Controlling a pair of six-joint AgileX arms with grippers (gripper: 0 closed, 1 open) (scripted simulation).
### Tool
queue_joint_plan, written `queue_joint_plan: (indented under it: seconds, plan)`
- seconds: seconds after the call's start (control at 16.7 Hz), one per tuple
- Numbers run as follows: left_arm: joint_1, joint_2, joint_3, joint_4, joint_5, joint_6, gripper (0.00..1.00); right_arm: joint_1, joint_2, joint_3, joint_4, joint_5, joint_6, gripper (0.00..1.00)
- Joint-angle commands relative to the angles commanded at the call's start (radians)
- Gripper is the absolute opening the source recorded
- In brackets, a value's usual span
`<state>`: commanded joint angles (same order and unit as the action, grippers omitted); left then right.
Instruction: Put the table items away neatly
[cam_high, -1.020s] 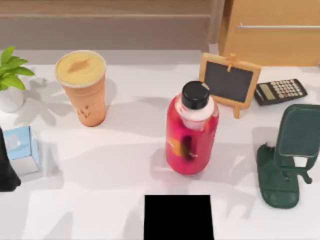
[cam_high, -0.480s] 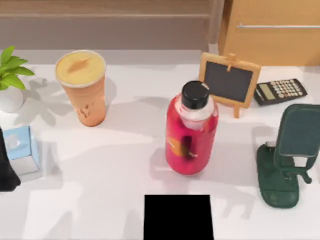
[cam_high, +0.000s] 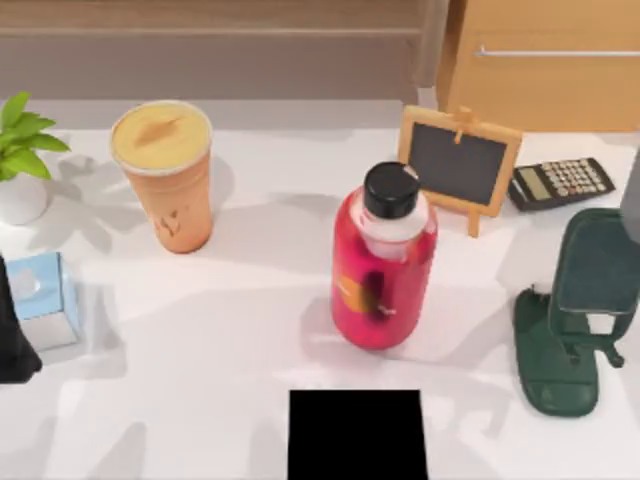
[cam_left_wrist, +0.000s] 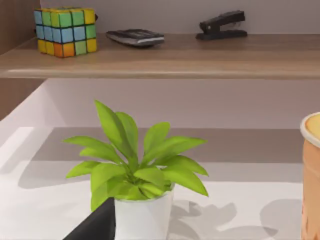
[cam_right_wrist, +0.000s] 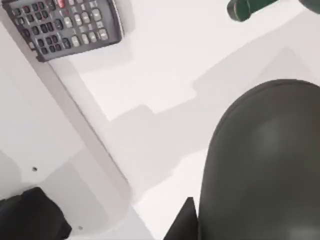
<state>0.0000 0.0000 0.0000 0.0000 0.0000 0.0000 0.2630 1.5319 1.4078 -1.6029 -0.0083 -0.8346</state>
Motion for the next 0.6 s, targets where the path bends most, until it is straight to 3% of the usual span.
queue_joint_plan:
  seconds: [0.24, 0.6]
  plan:
    - [0.000, 0.000, 0.000, 0.000, 0.000, 0.000, 1.00, 0.240, 0.004, -0.053, 0.070, -0.032, -0.390, 0.00]
    - [0.000, 0.000, 0.000, 0.000, 0.000, 0.000, 1.00, 0.532, 0.196, -0.073, 0.345, -0.035, -0.911, 0.00]
